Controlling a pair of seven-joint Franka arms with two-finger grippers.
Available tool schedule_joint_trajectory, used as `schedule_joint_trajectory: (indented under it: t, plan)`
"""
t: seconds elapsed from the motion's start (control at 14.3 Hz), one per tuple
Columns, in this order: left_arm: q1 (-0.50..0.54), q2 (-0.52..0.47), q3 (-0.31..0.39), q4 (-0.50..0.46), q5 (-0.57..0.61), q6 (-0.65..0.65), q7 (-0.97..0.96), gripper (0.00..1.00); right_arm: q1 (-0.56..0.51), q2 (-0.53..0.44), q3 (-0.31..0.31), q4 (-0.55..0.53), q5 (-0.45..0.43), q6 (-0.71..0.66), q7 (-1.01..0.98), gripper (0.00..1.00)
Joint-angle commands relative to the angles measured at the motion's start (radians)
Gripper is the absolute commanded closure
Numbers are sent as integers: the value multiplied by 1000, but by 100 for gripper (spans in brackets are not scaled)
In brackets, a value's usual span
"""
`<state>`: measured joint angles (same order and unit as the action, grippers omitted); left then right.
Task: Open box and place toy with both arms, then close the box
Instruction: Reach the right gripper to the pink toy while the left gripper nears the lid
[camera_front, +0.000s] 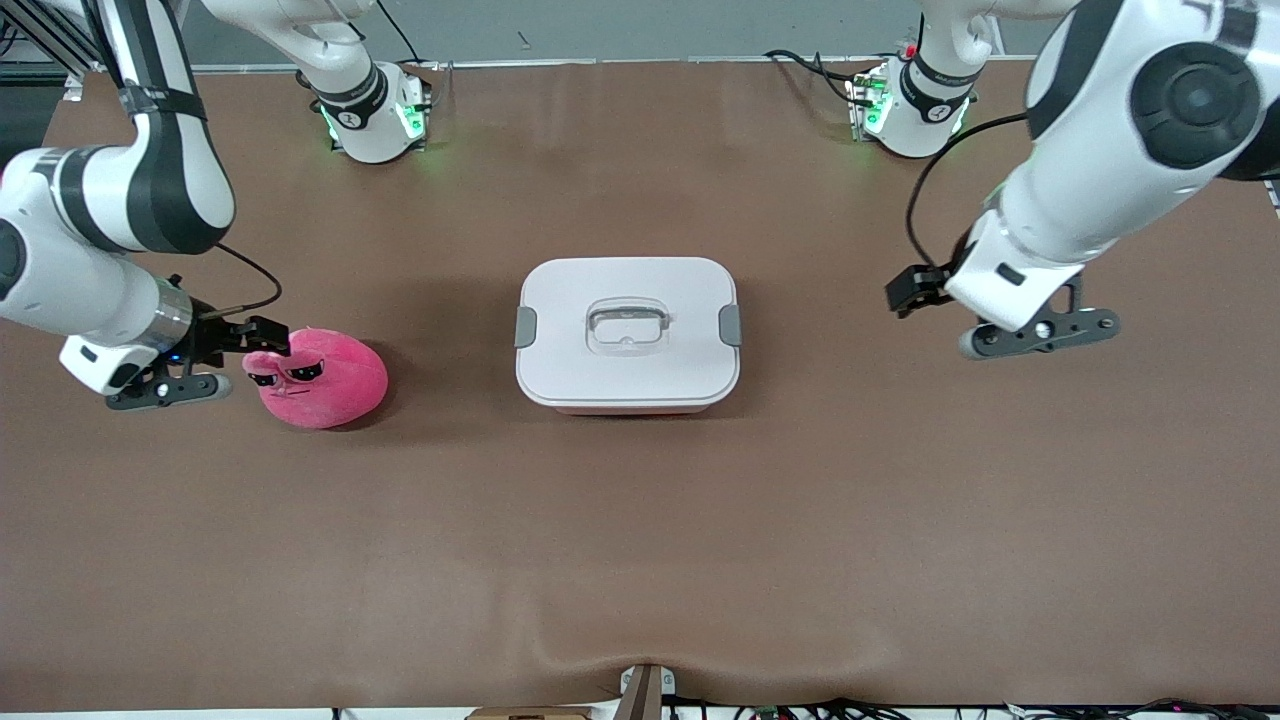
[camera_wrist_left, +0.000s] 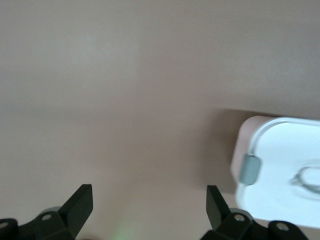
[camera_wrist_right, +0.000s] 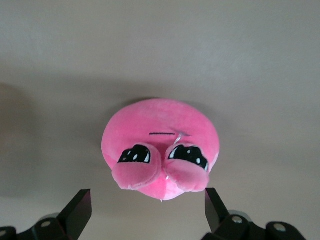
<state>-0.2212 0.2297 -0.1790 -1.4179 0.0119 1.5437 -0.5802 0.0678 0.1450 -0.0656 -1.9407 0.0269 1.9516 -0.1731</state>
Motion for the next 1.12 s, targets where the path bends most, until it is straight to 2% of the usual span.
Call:
schedule_joint_trajectory:
  t: [0.0, 0.14, 0.28, 0.35, 0.63, 0.77, 0.91, 1.05]
  plan:
    - [-81, 30, 7, 27, -12, 1, -198, 0, 17, -27, 3, -78, -1, 45, -16, 0]
    - [-113, 36, 4, 25, -26, 33, -268, 0, 17, -24, 3, -87, -1, 56, -13, 2]
    - [-171, 34, 6, 20, -43, 44, -366, 0, 35, -18, 3, -87, -1, 59, -11, 13]
    - [-194, 33, 4, 19, -49, 44, -451, 0, 40, -18, 3, -87, -1, 58, -9, 16]
    - [-246, 57, -7, 13, -81, 47, -610, 0, 40, 11, 3, -87, -1, 96, -6, 16]
    - [-262, 80, -7, 4, -81, 97, -718, 0, 35, 16, 3, -87, -1, 96, -8, 16]
    - [-273, 114, -8, 2, -81, 163, -858, 0, 32, 16, 3, -89, -1, 86, -9, 23]
    - [-288, 141, -8, 5, -79, 232, -897, 0, 38, 15, 3, -87, -1, 76, -6, 37]
